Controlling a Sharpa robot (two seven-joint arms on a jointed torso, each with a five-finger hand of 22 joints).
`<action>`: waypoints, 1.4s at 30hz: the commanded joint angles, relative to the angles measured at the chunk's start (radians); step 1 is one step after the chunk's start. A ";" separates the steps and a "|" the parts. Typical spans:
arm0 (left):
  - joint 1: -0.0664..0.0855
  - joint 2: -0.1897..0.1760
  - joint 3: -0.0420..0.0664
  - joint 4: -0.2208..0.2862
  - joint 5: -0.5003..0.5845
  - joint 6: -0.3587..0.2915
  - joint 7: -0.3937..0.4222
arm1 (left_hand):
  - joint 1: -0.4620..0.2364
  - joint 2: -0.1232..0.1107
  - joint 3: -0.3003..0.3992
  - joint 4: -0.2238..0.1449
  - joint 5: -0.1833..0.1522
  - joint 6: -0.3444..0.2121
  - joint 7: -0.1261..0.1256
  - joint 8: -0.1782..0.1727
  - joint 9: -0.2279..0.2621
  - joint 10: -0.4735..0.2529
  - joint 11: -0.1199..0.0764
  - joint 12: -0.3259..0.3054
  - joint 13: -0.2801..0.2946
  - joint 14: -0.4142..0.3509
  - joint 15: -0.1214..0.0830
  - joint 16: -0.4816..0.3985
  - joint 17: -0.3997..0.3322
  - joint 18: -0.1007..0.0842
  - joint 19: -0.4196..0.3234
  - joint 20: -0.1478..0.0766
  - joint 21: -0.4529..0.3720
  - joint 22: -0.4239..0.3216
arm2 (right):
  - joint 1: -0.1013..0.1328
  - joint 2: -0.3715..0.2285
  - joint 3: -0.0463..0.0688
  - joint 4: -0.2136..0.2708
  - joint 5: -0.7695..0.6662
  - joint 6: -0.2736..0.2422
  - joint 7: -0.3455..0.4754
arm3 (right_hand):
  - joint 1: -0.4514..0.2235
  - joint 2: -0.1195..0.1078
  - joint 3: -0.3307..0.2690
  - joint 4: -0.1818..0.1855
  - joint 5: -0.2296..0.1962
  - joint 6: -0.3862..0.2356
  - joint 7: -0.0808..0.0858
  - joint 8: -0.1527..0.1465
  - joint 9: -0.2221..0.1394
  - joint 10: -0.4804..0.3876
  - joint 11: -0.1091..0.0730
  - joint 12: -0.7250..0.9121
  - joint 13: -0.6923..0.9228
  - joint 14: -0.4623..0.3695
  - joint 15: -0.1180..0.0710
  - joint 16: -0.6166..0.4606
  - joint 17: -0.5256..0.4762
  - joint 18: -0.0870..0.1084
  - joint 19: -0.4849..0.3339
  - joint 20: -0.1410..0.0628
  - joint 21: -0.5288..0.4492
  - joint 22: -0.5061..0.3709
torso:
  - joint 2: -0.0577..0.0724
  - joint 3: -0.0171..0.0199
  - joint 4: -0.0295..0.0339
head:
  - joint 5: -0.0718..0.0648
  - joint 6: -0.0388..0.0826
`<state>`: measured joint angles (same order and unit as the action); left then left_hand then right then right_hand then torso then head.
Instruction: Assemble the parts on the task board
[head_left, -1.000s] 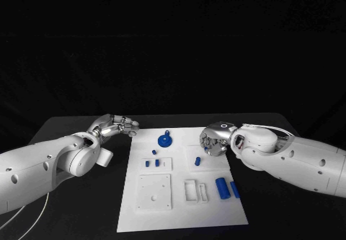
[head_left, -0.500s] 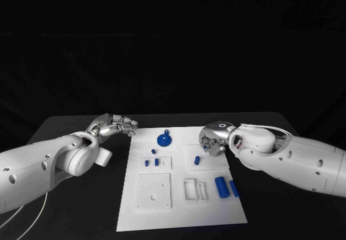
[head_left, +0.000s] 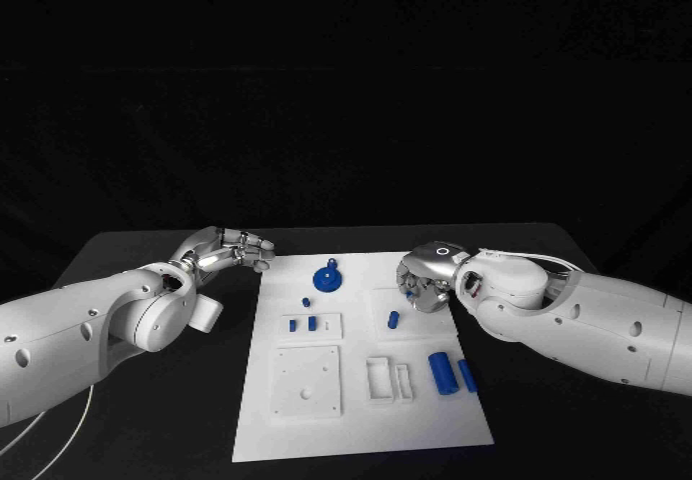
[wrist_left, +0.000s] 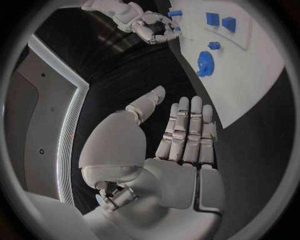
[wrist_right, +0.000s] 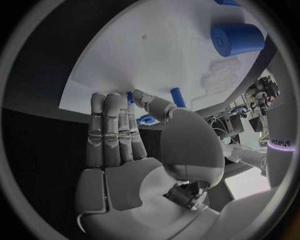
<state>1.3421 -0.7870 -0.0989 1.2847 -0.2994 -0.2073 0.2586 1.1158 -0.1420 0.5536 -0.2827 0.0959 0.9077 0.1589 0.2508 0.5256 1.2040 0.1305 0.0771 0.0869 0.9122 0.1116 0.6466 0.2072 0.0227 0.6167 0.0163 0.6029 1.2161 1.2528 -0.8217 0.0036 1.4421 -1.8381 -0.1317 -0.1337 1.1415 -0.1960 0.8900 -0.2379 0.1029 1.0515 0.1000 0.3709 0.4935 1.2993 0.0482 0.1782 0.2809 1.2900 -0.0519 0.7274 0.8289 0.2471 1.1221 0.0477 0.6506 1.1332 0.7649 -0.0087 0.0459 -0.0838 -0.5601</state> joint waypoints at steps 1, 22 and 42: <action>0.001 0.002 0.001 0.000 0.006 0.011 0.006 | -0.003 0.011 -0.006 -0.001 0.006 -0.006 -0.004 0.006 -0.002 -0.006 -0.002 -0.007 -0.001 0.005 0.001 -0.005 0.002 0.018 0.004 -0.001 -0.005 0.001 | -0.017 -0.001 -0.013 -0.006 -0.014 0.034 -0.009 | 0.005 -0.005 0.004 -0.003 0.003 0.009 -0.001 0.005 0.002 0.006 0.001 -0.001 -0.001 -0.001 -0.007 0.007 0.002 0.015 0.002 -0.004 0.006 0.000 | 0.001 0.0006 0.0001 | 0.003 0.001; 0.001 0.009 0.001 -0.022 0.007 0.010 0.010 | -0.004 0.011 -0.006 -0.001 0.008 -0.007 -0.004 0.006 -0.002 -0.007 -0.001 -0.007 -0.002 0.007 0.001 -0.007 0.005 0.017 0.005 -0.002 -0.006 0.002 | -0.013 -0.023 0.026 0.033 0.063 0.010 0.014 | 0.005 -0.011 0.013 0.002 -0.002 0.012 -0.003 0.006 0.011 0.010 -0.001 -0.002 0.010 -0.001 -0.009 0.013 0.007 0.015 0.005 -0.006 0.010 0.004 | 0.000 0.0004 0.0002 | 0.009 0.003; 0.001 0.023 0.001 -0.041 0.012 0.010 0.011 | -0.005 0.011 -0.006 -0.001 0.009 -0.008 -0.003 0.006 -0.003 -0.007 -0.001 -0.007 -0.003 0.007 0.001 -0.009 0.006 0.016 0.005 -0.002 -0.007 0.003 | -0.002 -0.030 0.059 0.120 0.112 -0.026 0.032 | 0.003 -0.012 0.015 0.007 0.003 0.012 -0.003 0.006 0.014 0.010 -0.001 -0.003 0.014 -0.001 -0.009 0.014 0.008 0.015 0.006 -0.007 0.012 0.005 | -0.001 -0.0008 -0.0005 | 0.025 0.003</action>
<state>1.3421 -0.7684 -0.0989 1.2450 -0.2972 -0.2071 0.2595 1.1120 -0.1383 0.5536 -0.2828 0.0997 0.9054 0.1566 0.2508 0.5240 1.2040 0.1305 0.0727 0.0854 0.9122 0.1116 0.6427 0.2120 0.0228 0.6167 0.0162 0.6030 1.2176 1.2511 -0.8549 0.0619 1.5526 -1.7526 -0.1483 -0.1197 1.1452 -0.2004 0.8997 -0.2336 0.1016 1.0559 0.0990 0.3745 0.5071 1.3027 0.0445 0.1760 0.2932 1.2872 -0.0543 0.7356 0.8352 0.2472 1.1271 0.0464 0.6562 1.1370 0.7641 -0.0091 0.0451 -0.0640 -0.5582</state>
